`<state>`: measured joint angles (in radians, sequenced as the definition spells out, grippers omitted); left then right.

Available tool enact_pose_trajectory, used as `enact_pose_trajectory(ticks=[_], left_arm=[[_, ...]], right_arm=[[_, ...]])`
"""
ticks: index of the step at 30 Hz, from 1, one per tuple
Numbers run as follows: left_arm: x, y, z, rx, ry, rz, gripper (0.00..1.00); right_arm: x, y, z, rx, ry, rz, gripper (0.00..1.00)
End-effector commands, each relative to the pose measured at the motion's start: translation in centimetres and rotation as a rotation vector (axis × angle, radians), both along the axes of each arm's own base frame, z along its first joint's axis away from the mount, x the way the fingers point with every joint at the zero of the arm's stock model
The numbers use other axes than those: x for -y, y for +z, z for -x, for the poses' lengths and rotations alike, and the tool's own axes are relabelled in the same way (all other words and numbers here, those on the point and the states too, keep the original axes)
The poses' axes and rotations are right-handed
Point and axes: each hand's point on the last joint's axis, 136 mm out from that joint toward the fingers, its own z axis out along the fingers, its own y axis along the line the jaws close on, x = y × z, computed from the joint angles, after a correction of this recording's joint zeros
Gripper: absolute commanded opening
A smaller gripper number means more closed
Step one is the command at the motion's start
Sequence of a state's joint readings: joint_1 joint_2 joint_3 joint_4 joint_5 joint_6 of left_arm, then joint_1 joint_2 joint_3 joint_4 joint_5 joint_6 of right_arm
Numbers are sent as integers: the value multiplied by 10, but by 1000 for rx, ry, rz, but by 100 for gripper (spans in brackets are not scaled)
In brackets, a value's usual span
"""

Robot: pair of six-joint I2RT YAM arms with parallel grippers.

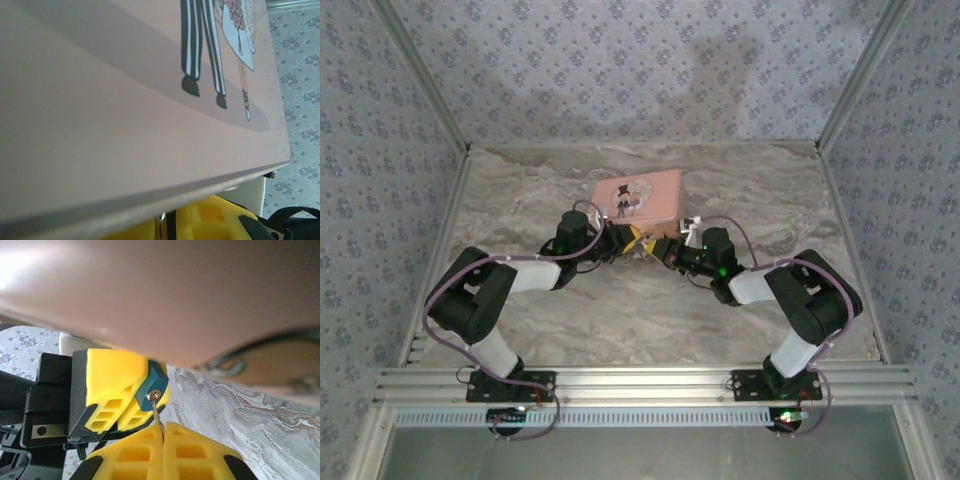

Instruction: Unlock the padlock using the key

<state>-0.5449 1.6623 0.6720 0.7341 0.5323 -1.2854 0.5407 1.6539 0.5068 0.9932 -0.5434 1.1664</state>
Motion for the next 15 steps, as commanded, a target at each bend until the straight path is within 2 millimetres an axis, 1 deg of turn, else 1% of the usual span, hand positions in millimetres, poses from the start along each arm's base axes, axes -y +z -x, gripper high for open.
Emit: enact_pose_trajectory(ticks=[1,6,10,15], left_arm=[[11,31,11,47,-82,82,5],[10,33,8,50,-76,84,5],[11,34,9,50,-84,84,5],[11,36,10,51,-88,87,5]], right_arm=[[5,3,-3,28,-15,4,0],[8,-2,4,35,1,32,0],[9,-6,7,32,7,36,0],[6,4,2,-1,7,-53,0]])
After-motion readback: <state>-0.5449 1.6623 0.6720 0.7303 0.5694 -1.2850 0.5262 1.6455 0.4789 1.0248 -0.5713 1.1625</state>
